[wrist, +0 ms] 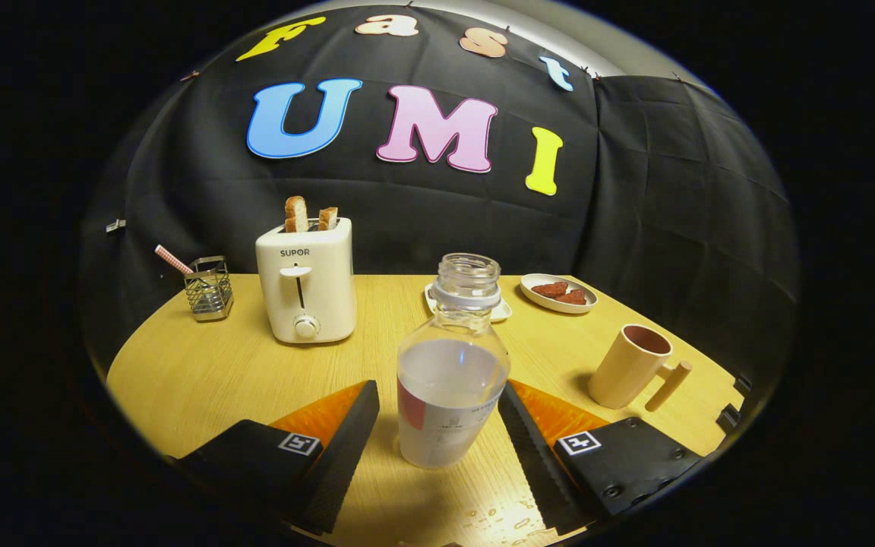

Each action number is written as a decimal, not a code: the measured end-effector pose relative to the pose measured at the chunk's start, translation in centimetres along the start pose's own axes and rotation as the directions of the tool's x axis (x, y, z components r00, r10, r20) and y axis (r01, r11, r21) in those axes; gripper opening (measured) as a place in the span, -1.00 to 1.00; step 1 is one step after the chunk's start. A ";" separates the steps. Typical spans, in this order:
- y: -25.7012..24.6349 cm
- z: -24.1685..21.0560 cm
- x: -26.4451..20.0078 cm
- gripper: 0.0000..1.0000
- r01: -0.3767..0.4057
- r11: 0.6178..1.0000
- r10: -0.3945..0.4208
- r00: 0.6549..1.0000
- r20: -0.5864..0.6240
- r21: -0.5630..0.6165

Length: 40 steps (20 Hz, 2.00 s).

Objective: Take the bottle from table, then pour the juice into the cup, finally place the bottle on the coaster

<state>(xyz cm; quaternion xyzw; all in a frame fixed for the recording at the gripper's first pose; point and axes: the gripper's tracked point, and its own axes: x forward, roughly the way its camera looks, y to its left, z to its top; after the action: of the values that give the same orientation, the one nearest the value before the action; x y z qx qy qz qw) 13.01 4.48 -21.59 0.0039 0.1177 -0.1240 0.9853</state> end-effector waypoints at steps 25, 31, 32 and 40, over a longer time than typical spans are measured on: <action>-0.7 3.3 0.7 0.49 -0.146 0.977 0.138 0.989 0.060 0.157; -2.2 6.1 -1.2 0.49 -0.246 0.899 0.253 0.967 0.028 0.363; -2.2 6.4 -1.5 0.49 -0.266 0.867 0.282 0.959 0.026 0.421; -6.1 6.5 -0.5 0.49 -0.217 0.670 0.332 0.943 -0.026 0.710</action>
<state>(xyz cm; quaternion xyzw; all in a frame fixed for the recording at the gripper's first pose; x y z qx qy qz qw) 12.56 -1.58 -14.97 0.4023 0.1354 -0.0085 0.9054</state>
